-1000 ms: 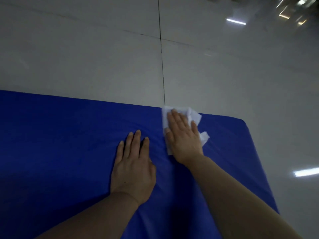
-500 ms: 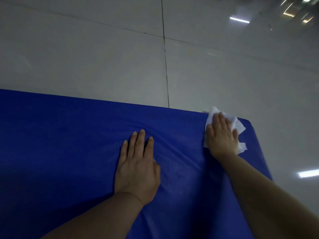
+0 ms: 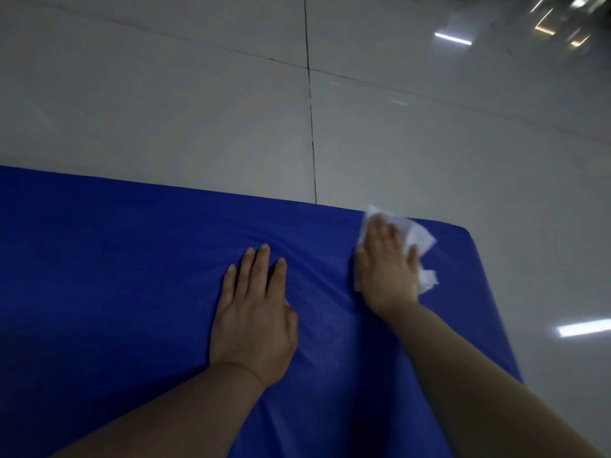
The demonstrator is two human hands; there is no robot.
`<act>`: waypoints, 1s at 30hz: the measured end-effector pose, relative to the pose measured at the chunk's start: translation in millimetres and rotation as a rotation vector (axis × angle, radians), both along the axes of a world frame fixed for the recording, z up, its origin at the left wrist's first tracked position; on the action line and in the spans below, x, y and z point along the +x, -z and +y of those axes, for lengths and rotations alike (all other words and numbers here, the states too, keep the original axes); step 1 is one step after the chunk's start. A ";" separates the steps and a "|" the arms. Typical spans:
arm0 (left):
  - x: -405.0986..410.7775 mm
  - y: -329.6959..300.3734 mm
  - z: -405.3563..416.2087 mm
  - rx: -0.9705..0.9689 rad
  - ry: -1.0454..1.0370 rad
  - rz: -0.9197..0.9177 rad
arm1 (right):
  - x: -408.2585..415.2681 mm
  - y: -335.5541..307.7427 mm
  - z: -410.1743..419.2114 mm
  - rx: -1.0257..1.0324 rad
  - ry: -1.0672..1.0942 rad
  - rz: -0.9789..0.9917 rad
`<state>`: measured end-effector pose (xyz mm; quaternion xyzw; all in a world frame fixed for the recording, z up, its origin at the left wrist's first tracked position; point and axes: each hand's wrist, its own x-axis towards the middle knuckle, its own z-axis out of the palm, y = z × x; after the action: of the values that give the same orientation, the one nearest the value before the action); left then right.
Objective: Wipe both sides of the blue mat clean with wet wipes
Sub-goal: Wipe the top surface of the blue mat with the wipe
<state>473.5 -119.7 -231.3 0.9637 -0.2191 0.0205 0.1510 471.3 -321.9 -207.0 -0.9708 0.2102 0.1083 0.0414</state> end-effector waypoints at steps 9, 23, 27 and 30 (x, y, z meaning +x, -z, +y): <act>1.0 0.8 -0.2 0.014 0.004 0.016 | -6.2 0.0 -59.6 0.009 0.217 -0.019; 2.5 2.0 0.1 0.011 0.009 0.000 | -9.3 -1.3 -84.7 0.035 0.167 -0.036; 1.9 -1.2 -1.0 0.017 0.004 0.004 | -30.9 -0.9 -72.8 0.065 -0.041 -0.118; 3.0 -1.0 -1.3 0.029 0.005 0.003 | -32.4 -1.9 -107.7 0.059 0.210 -0.074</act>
<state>476.5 -121.1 -230.3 0.9653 -0.2217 0.0155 0.1373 438.9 -429.6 -205.0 -0.9450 0.3059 0.0736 0.0891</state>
